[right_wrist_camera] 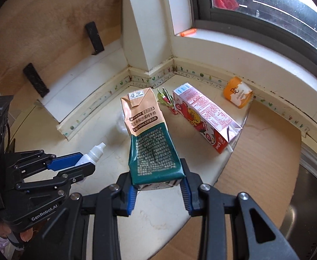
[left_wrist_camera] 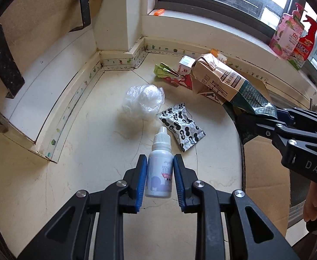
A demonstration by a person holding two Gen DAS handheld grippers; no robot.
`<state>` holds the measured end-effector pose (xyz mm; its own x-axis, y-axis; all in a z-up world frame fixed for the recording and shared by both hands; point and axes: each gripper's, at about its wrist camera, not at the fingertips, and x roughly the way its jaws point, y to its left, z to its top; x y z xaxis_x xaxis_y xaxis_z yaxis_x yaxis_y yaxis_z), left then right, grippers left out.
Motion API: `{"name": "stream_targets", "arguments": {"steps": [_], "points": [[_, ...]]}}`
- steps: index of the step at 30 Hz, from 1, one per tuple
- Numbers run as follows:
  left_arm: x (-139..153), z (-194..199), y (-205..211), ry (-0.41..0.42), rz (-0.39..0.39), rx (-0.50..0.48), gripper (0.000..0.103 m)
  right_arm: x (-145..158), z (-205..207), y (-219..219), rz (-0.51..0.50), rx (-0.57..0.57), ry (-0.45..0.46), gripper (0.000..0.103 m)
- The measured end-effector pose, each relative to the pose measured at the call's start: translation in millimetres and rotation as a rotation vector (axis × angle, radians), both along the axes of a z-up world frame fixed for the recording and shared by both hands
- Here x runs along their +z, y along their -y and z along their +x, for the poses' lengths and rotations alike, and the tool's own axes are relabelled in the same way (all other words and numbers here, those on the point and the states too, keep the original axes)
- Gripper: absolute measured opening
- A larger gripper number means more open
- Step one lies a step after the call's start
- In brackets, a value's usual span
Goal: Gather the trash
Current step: 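Carry the dropper bottle and carton down over the floor bin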
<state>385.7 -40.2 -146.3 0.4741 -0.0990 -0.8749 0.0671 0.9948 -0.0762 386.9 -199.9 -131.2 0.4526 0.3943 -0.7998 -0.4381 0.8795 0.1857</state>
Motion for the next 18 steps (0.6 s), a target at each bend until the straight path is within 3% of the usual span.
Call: {"name": "stream_targets", "arguments": {"steps": [11, 18], "points": [[58, -66, 24, 0.043, -0.015, -0.056, 0.023, 52, -72, 29, 0.034, -0.026, 0.056, 0.034], [93, -125, 39, 0.078, -0.018, -0.072, 0.023, 90, -140, 41, 0.06, -0.023, 0.1, 0.034]]}}
